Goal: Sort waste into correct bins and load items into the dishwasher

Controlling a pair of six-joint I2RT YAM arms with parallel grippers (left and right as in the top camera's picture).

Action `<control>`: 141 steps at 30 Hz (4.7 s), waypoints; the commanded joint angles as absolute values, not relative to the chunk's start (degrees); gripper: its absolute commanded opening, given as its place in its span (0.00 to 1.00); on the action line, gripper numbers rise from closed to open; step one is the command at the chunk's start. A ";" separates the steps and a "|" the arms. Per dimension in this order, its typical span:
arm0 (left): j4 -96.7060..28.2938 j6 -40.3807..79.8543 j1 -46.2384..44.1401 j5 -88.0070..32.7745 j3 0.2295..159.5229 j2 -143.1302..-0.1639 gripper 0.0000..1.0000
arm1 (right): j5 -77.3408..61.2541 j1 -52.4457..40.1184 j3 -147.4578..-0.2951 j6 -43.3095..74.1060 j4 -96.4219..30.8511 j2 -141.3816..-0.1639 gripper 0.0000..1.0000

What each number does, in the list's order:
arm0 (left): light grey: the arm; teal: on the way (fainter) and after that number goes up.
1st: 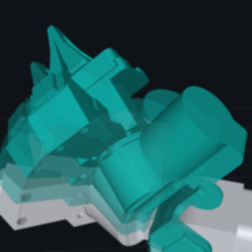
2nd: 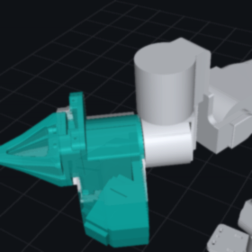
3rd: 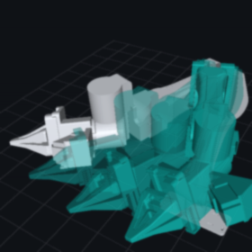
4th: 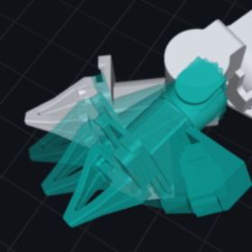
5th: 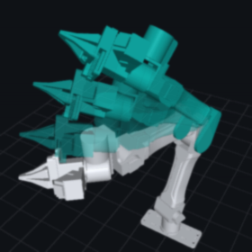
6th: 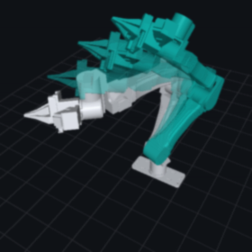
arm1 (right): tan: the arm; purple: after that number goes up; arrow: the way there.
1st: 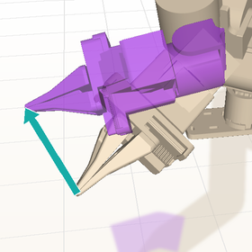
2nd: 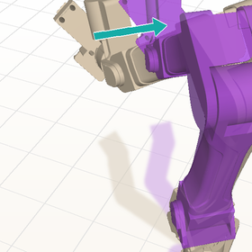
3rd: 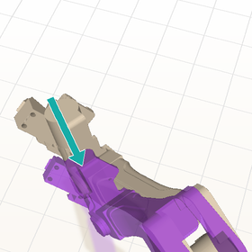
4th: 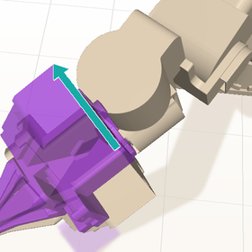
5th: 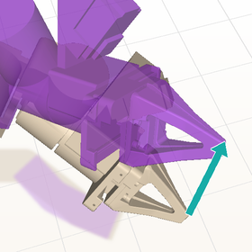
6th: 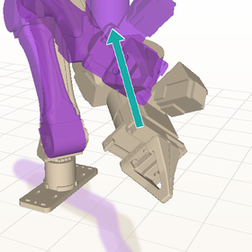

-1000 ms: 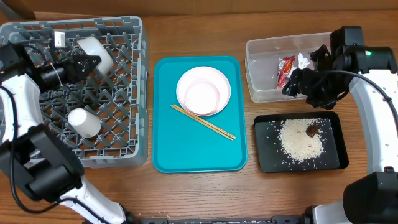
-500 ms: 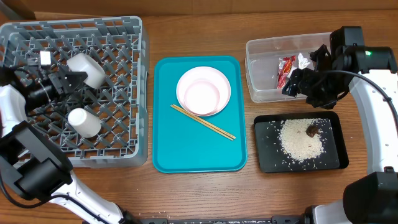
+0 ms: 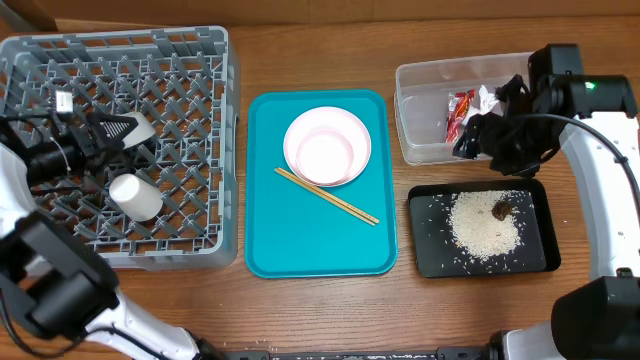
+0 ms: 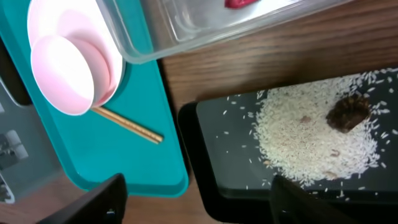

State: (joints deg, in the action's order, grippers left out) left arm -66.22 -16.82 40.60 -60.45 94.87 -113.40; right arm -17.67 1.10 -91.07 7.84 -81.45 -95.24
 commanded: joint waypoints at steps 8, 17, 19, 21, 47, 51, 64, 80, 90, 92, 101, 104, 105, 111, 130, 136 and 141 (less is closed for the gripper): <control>-72.16 -8.71 32.45 -47.07 95.11 -94.48 1.00 | -17.58 -11.22 -85.36 5.69 -76.16 -93.89 0.26; -79.05 -8.49 16.91 -31.88 95.02 -92.88 1.00 | -17.37 -20.43 -72.99 11.53 -59.90 -94.21 0.15; -78.70 -8.45 13.43 -31.16 95.02 -92.88 1.00 | -17.39 -21.85 -70.37 13.37 -56.45 -94.59 0.13; -78.11 -7.84 10.66 -30.22 95.02 -92.88 1.00 | -17.39 -23.29 -68.07 15.90 -53.78 -95.00 0.10; -76.47 -5.10 1.30 -26.79 95.02 -92.88 1.00 | -15.59 -30.13 -63.00 30.26 -42.33 -107.42 0.10; -76.47 -5.10 1.30 -26.81 95.02 -92.88 1.00 | -23.88 -33.10 -63.00 30.26 -42.65 -107.39 0.11; -77.60 -5.10 1.30 -26.76 95.02 -92.88 1.00 | -38.02 -40.66 -63.07 29.02 -37.78 -107.39 0.11; -80.60 13.74 -0.43 -22.02 94.72 -92.90 1.00 | -13.45 -32.14 -75.96 23.57 -60.49 -100.53 0.24; -75.29 42.06 -15.31 -6.61 83.92 -92.99 1.00 | -10.11 -14.85 -79.53 23.55 -66.65 -88.62 0.27; -73.36 46.33 -17.47 -5.13 80.86 -92.99 1.00 | -10.11 -12.67 -79.53 23.53 -67.85 -88.38 0.27; -55.22 49.21 -23.68 -3.25 64.73 -93.01 1.00 | -10.35 -9.26 -79.50 23.53 -70.00 -88.40 0.26; -50.48 46.98 -23.81 -2.31 61.23 -93.21 0.96 | -11.27 -9.26 -79.50 23.55 -69.95 -88.40 0.26; -49.65 46.54 -23.81 -2.20 60.38 -93.49 0.95 | -11.49 -9.26 -79.50 23.55 -69.91 -88.40 0.26; -48.80 43.94 -24.08 -0.69 59.29 -98.13 0.97 | -11.64 -9.26 -79.50 23.53 -70.15 -88.40 0.26; -45.87 38.52 -24.03 -0.62 59.37 -106.80 0.29 | -11.66 -9.26 -79.50 23.55 -70.72 -88.40 0.26; -43.75 38.50 -24.03 -0.64 59.40 -106.80 0.14 | -11.64 -9.26 -79.50 23.53 -71.09 -88.40 0.26; -42.78 38.09 -24.01 -0.56 59.44 -106.80 0.05 | -11.64 -9.26 -79.50 23.53 -71.31 -88.40 0.26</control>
State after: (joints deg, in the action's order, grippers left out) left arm -43.81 38.76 -23.66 -0.84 60.45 -103.63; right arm -11.62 -9.37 -78.74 23.90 -71.22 -88.88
